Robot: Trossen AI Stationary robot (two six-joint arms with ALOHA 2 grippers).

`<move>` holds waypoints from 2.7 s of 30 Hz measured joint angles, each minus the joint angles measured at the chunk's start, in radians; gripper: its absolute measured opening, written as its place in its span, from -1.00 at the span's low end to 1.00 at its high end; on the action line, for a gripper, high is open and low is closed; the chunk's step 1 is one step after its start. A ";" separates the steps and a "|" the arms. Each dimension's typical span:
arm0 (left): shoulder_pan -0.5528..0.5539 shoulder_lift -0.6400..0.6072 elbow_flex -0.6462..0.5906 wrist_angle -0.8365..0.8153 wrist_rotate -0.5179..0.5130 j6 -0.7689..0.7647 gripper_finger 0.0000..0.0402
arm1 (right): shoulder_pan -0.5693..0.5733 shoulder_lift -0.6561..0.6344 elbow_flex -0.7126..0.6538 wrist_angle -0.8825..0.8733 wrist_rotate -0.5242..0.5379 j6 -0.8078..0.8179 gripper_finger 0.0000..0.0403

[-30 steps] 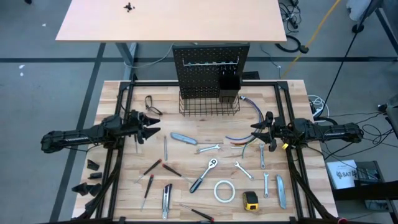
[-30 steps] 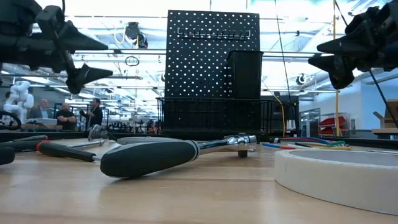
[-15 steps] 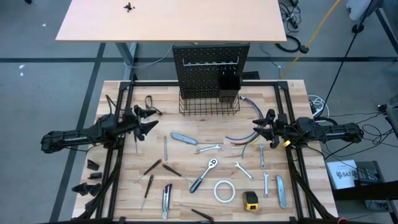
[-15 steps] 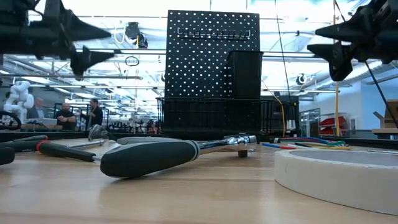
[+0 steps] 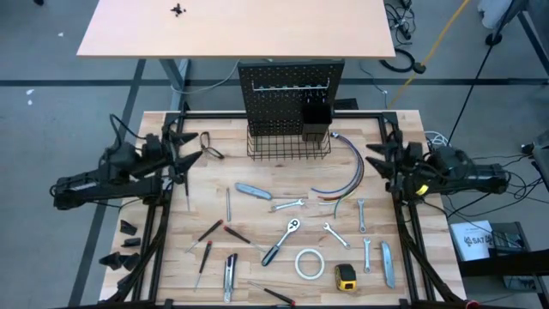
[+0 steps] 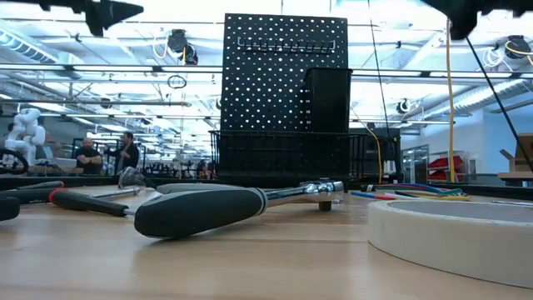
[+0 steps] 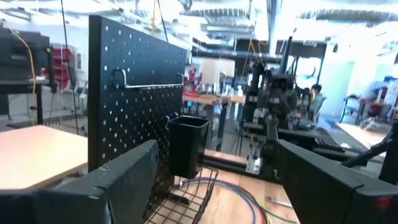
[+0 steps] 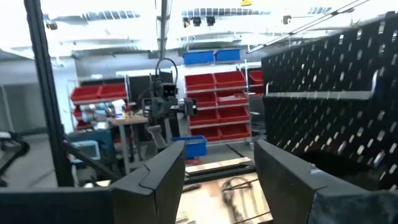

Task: Hang tools onto peg board
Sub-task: Put the ratchet wrench into the black bin on the pegboard

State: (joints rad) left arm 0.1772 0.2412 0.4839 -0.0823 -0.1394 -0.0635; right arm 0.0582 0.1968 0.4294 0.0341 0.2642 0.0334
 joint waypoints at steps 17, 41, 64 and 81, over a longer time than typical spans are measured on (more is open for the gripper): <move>-0.001 0.388 0.526 -0.411 0.002 0.026 0.58 | 0.000 0.525 0.525 -0.307 -0.004 0.036 -0.08; -0.001 0.445 0.634 -0.913 0.230 0.051 0.58 | 0.085 1.173 0.837 -0.308 -0.170 0.344 -0.08; -0.001 0.426 0.588 -0.883 0.177 -0.067 0.58 | 0.237 1.459 0.958 -0.410 -0.165 1.320 -0.08; -0.103 0.420 0.587 -0.909 0.119 -0.265 0.58 | 0.403 1.578 0.958 -0.407 -0.002 1.645 -0.08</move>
State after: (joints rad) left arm 0.0739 0.6609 1.0710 -0.9916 -0.0203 -0.3286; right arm 0.4611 1.7749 1.3872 -0.3733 0.2627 1.6781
